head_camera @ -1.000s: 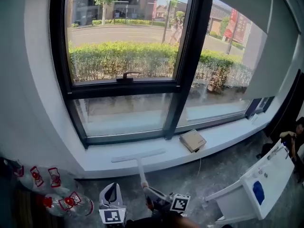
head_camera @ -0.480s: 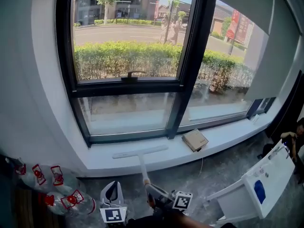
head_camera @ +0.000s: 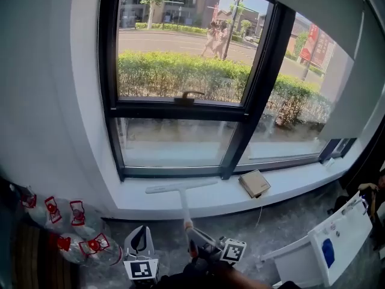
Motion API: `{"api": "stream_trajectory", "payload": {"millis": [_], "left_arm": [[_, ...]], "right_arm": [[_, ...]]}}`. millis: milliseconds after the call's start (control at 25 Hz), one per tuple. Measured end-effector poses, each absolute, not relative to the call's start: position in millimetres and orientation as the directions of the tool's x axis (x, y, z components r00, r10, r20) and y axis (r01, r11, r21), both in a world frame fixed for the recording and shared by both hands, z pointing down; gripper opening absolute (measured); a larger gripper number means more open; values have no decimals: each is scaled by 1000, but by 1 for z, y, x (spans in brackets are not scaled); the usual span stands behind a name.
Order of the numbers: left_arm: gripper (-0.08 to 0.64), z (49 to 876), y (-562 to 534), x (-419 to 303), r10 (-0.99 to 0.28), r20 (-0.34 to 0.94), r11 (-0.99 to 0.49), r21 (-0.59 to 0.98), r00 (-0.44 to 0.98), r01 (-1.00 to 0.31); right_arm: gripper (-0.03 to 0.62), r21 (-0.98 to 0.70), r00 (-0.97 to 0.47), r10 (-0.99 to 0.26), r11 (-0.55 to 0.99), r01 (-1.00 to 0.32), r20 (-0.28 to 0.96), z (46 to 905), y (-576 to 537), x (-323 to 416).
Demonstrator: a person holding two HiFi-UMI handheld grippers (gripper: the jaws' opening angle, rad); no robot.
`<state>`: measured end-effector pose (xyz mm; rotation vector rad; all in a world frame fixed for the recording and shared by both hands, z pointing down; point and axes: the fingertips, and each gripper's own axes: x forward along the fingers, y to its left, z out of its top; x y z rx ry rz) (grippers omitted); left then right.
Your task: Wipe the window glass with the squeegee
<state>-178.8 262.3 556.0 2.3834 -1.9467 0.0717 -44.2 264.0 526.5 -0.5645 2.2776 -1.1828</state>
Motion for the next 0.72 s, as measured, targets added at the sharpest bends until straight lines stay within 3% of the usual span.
{"api": "stream_trajectory", "payload": {"millis": [400, 720], "left_arm": [[15, 538, 220, -194, -986, 64, -152, 1, 152, -988], [15, 509, 126, -193, -991, 36, -127, -33, 126, -991]], "right_arm": [[46, -814, -811, -519, 573, -93, -272, 512, 214, -57], [46, -798, -818, -496, 598, -78, -292, 508, 119, -50]]}}
